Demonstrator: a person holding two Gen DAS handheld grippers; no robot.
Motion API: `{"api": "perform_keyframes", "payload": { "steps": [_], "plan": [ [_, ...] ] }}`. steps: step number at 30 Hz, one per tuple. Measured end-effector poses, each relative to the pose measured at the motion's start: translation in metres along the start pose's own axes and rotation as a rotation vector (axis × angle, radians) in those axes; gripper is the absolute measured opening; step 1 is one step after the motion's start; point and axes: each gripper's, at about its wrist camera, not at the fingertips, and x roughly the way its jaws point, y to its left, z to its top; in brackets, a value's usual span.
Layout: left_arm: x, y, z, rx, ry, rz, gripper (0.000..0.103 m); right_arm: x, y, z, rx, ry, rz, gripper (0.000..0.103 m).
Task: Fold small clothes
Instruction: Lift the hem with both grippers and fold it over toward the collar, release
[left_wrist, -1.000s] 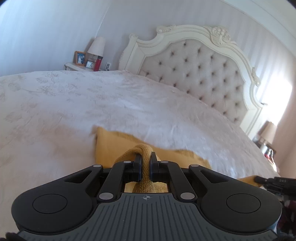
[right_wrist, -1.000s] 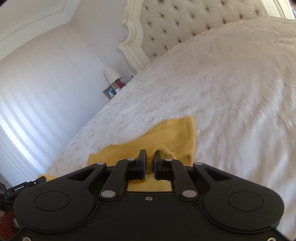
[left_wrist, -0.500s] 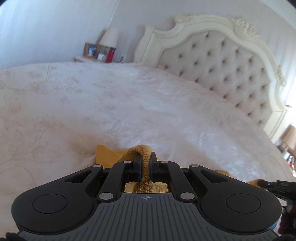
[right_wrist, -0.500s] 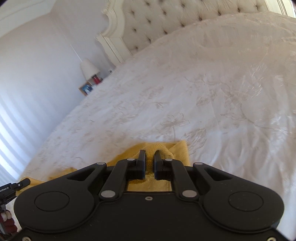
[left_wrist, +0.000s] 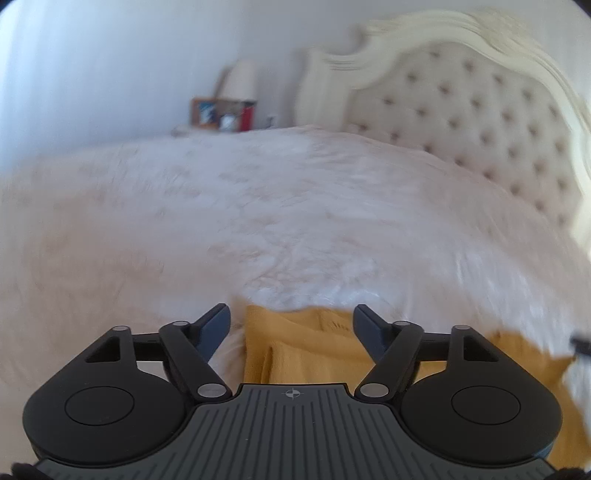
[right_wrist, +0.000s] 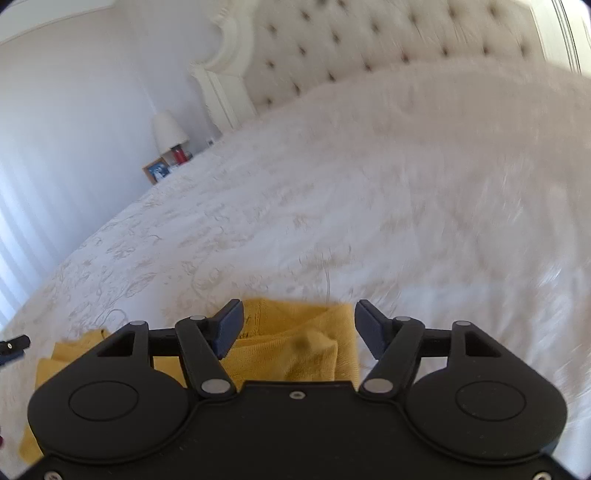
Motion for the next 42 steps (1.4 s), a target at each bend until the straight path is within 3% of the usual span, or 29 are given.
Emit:
{"api": "perform_keyframes", "payload": {
  "steps": [6,12,21,31,35,42],
  "plan": [
    [-0.034,-0.046,-0.042,0.280,0.068,-0.072,0.074,-0.025,0.028,-0.018,-0.179,0.056,0.008,0.071],
    [-0.026,-0.073,-0.076,0.443,0.166,-0.128,0.074,-0.019,0.061,-0.045,-0.349,0.143,0.022,0.070],
    [0.033,-0.059,-0.049,0.295,0.268,-0.110,0.076,0.032,0.080,-0.045,-0.464,0.269,-0.031,0.069],
    [0.087,-0.042,0.007,0.187,0.254,0.017,0.076,0.084,0.063,0.006,-0.301,0.285,-0.102,0.069],
    [0.081,-0.034,0.019,0.168,0.221,0.059,0.076,0.074,0.052,0.013,-0.238,0.241,-0.106,0.069],
    [0.024,-0.039,-0.012,0.198,0.214,-0.067,0.076,0.025,0.050,-0.014,-0.258,0.217,-0.039,0.070]
  ]
}}
